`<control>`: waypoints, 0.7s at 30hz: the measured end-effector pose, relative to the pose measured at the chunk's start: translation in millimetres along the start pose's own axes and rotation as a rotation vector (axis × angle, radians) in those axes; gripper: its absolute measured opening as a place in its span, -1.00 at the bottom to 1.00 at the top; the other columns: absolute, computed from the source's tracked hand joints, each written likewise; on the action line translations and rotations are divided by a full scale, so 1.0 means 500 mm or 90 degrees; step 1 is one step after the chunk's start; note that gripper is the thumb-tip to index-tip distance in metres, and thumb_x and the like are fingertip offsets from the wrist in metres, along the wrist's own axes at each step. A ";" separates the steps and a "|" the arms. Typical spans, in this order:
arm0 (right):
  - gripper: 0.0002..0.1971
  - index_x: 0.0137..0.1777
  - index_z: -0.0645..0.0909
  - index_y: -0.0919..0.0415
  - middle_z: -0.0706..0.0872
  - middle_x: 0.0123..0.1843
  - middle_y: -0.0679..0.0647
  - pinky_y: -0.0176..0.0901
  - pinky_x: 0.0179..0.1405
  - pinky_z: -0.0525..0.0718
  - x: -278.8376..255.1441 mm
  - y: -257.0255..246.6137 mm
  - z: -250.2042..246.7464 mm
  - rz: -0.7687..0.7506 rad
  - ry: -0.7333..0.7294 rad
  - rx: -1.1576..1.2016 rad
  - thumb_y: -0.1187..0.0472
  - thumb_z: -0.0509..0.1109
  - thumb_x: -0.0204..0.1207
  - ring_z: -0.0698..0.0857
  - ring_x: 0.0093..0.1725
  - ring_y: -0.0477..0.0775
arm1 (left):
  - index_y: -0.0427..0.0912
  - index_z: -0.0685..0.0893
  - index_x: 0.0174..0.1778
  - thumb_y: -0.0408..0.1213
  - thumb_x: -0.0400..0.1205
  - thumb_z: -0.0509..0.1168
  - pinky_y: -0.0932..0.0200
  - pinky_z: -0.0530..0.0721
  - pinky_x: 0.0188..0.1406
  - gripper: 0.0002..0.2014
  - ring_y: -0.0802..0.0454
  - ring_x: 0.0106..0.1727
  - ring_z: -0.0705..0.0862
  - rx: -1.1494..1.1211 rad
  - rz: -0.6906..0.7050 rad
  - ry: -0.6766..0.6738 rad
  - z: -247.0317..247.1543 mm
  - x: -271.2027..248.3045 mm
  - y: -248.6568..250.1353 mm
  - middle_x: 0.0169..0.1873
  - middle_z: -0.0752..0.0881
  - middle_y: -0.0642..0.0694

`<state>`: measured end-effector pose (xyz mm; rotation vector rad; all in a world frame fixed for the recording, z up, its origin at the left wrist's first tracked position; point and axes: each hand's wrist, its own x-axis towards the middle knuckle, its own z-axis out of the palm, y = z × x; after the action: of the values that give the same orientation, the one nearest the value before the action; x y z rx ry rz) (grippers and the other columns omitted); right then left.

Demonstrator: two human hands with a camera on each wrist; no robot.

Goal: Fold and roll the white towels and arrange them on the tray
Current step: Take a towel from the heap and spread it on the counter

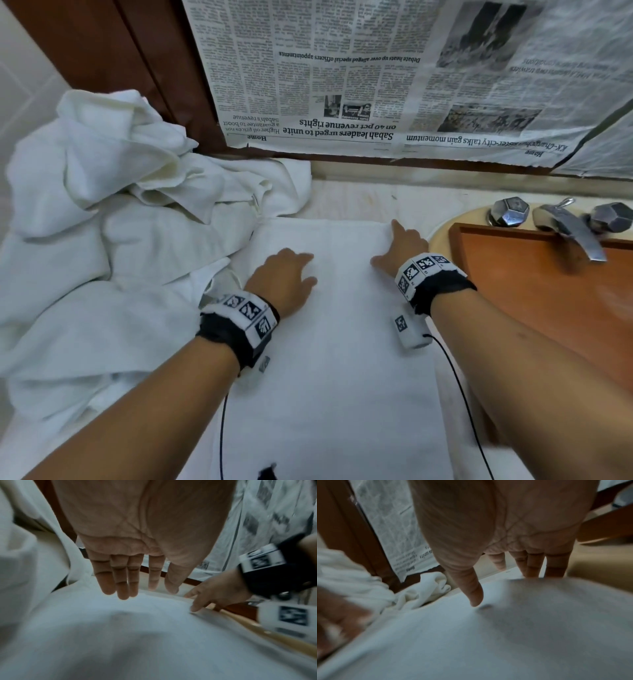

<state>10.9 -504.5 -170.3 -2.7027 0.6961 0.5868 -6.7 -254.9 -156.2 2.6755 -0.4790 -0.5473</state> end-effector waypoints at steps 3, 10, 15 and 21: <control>-0.01 0.76 -0.01 0.02 0.33 0.61 0.22 0.19 0.48 0.50 -0.052 0.011 0.015 -0.001 -0.008 0.055 -0.16 0.50 0.47 0.39 0.56 0.36 | 0.04 0.48 0.53 0.09 0.70 0.22 -0.08 0.55 0.33 -0.51 -0.14 0.37 0.52 0.030 -0.014 -0.030 0.031 -0.097 0.010 0.36 0.50 -0.15; -0.01 0.77 -0.05 0.00 -0.03 0.77 0.15 0.10 0.68 0.12 -0.299 0.123 0.103 -0.053 -0.062 0.202 -0.15 0.50 0.51 -0.01 0.75 0.15 | 0.11 0.47 0.50 0.16 0.67 0.21 0.03 0.57 0.28 -0.51 -0.08 0.33 0.48 0.103 -0.090 -0.032 0.089 -0.272 -0.035 0.31 0.46 -0.08; -0.04 0.77 -0.01 0.01 0.16 0.60 0.13 -0.14 0.60 0.19 -0.468 0.217 0.175 -0.018 -0.049 0.256 0.01 0.53 0.52 0.32 0.61 0.13 | 0.06 0.18 0.71 0.10 0.68 0.24 0.05 0.52 0.39 -0.31 -0.07 0.46 0.32 0.082 -0.054 -0.065 0.129 -0.361 -0.074 0.49 0.25 -0.06; -0.14 0.73 0.11 0.18 0.49 0.55 0.25 -0.07 0.46 0.42 -0.564 0.279 0.250 0.082 0.015 0.367 0.14 0.53 0.54 0.52 0.48 0.20 | -0.02 0.21 0.71 0.03 0.69 0.26 -0.02 0.32 0.58 -0.33 -0.17 0.62 0.18 0.062 -0.036 -0.033 0.155 -0.393 -0.080 0.67 0.13 -0.12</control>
<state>-325.2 -465.0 -176.4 -2.1440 0.8895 0.3168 -200.3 -164.5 -179.2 2.7801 -0.4564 -0.6267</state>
